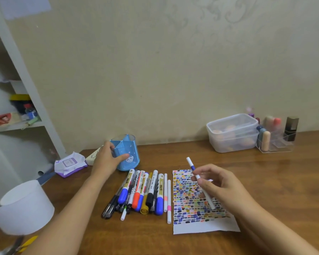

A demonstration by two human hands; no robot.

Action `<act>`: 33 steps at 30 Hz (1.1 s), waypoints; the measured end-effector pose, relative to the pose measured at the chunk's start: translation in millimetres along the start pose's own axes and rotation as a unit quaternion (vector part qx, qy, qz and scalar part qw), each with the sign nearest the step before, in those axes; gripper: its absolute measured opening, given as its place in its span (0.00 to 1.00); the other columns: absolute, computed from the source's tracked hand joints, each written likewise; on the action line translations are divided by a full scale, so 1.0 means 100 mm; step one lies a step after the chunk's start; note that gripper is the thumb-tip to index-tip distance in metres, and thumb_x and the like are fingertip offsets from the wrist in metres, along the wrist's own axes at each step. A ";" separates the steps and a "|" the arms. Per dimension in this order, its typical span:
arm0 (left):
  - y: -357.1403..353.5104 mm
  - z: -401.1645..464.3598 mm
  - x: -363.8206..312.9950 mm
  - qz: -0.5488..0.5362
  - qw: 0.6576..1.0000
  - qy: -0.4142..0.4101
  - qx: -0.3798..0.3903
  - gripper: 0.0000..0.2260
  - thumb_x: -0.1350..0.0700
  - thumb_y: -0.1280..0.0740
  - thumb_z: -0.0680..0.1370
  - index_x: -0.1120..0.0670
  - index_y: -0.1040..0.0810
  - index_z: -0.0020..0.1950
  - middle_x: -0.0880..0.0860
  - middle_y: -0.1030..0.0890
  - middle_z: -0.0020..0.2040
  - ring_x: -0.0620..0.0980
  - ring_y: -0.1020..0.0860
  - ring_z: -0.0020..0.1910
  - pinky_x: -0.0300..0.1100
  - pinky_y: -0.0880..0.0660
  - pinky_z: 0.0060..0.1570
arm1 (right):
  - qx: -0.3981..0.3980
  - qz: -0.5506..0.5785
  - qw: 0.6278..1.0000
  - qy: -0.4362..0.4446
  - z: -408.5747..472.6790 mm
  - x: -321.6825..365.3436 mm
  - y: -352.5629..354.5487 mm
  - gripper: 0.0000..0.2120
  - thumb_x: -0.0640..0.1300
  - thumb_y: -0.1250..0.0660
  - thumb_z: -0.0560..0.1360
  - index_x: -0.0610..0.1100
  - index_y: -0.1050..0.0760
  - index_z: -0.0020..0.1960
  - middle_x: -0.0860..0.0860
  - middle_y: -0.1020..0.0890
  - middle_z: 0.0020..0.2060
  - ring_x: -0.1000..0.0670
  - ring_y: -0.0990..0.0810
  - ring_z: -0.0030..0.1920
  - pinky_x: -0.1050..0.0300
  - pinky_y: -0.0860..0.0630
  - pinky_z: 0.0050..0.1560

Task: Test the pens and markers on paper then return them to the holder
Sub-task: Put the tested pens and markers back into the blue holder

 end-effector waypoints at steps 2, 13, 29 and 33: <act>0.09 0.02 -0.10 -0.015 0.999 -0.012 -0.031 0.22 0.48 0.22 0.70 0.53 0.32 0.51 0.54 0.24 0.53 0.54 0.24 0.50 0.46 0.29 0.39 | -0.007 0.001 1.000 -0.003 0.02 -0.01 0.03 0.10 0.48 0.29 0.77 0.64 0.20 0.47 0.54 0.15 0.45 0.50 0.15 0.44 0.45 0.16 0.49; -0.02 -0.73 -1.38 -0.138 0.982 -0.125 0.042 0.21 0.46 0.21 0.68 0.46 0.33 0.47 0.47 0.21 0.54 0.44 0.20 0.52 0.47 0.19 0.44 | -0.124 0.059 0.987 0.084 -0.04 0.28 0.41 0.18 0.35 0.32 0.78 0.54 0.28 0.60 0.49 0.14 0.47 0.47 0.13 0.42 0.43 0.15 0.44; -0.56 -1.66 -1.79 -0.086 0.958 -0.223 0.158 0.21 0.41 0.24 0.69 0.42 0.37 0.45 0.40 0.28 0.51 0.34 0.31 0.53 0.31 0.34 0.37 | -0.232 0.054 0.946 0.221 -0.29 0.73 0.69 0.31 0.34 0.34 0.80 0.55 0.41 0.75 0.48 0.16 0.48 0.46 0.12 0.45 0.39 0.17 0.51; -0.59 -1.69 -1.77 -0.076 0.958 -0.224 0.161 0.21 0.40 0.25 0.70 0.42 0.38 0.45 0.40 0.28 0.51 0.35 0.30 0.50 0.30 0.35 0.37 | -0.210 -0.035 0.947 0.238 -0.29 0.72 0.58 0.30 0.36 0.32 0.79 0.55 0.40 0.74 0.54 0.16 0.46 0.53 0.13 0.45 0.48 0.16 0.48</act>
Point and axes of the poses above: each hand's wrist, its own z-axis towards the middle knuckle, its own y-axis out of the back of the hand, x = y × z, the point moved 7 cm from there along z, towards the middle knuckle
